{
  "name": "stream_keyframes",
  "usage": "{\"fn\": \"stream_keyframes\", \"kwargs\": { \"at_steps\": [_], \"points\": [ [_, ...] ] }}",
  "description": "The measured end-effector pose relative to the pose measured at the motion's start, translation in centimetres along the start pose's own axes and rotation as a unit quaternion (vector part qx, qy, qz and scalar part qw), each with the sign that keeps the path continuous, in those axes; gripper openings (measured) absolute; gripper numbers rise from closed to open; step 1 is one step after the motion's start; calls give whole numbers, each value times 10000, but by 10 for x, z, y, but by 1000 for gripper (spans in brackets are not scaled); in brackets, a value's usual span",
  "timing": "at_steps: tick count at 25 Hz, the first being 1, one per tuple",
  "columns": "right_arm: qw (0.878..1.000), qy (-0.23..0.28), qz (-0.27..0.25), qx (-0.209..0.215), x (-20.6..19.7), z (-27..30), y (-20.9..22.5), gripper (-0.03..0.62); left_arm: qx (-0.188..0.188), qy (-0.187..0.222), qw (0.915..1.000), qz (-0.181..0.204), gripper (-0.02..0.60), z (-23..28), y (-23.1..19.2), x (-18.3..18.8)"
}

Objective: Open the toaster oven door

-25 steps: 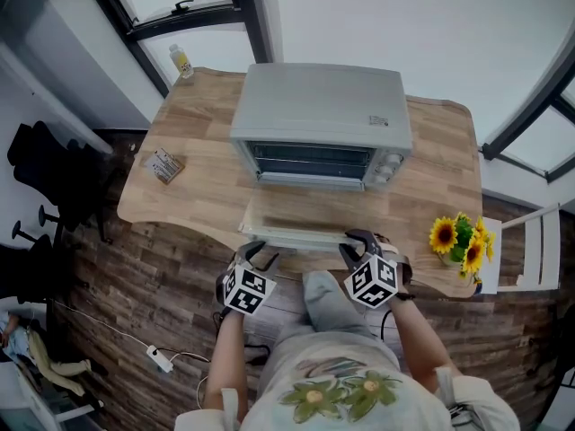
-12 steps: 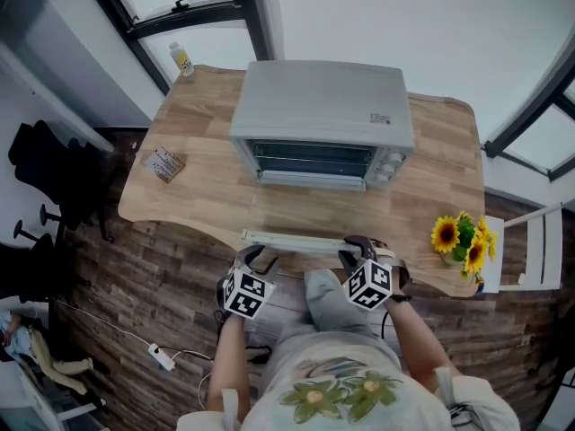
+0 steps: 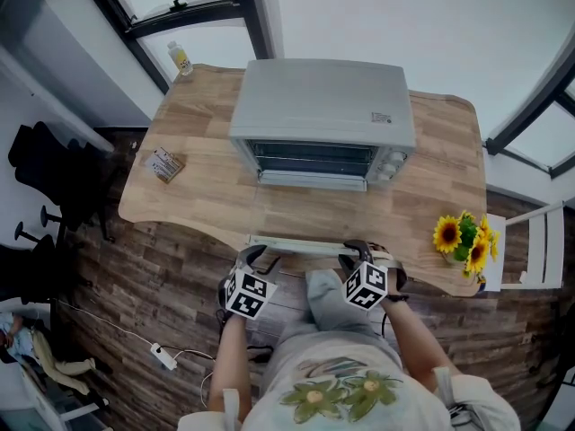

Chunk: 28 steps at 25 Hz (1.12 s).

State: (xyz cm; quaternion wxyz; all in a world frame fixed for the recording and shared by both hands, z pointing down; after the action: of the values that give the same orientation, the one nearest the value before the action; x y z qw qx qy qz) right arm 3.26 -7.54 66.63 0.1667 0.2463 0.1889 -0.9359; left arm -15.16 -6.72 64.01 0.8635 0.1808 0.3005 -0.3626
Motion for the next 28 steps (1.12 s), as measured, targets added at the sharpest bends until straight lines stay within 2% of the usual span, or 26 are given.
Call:
{"fn": "stream_keyframes", "kwargs": {
  "at_steps": [8, 13, 17, 21, 28],
  "points": [
    [9996, 22, 253, 126, -2, 5, -1, 130, -55, 11, 10000, -13, 178, 2, 1, 0],
    [9942, 177, 935, 500, 0, 2, -1, 147, -78, 61, 10000, -1, 178, 3, 4, 4],
    [9910, 206, 1136, 677, 3, -1, -2, 180, -116, 161, 9998, -9, 178, 5, 8, 9],
    [9877, 393, 1402, 573, 9, -8, 4, 181, -137, 215, 9997, 14, 178, 6, 11, 15],
    [9863, 612, 1469, 434, 23, -19, 12, 176, -52, 477, 9988, -29, 178, 2, 8, 33]
  ]
}}
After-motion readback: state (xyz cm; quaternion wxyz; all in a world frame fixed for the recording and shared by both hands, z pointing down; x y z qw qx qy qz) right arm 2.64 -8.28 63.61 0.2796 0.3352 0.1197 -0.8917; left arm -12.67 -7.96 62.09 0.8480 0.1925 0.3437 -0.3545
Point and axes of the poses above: the fingertips, and each gripper's own axes: z forward along the fingers, y to its right, x out of its top, the point moved 2 cm from there along -z, backward along the fingers, and after that the axes turned 2 degrees about z, right-handed, at the moved point
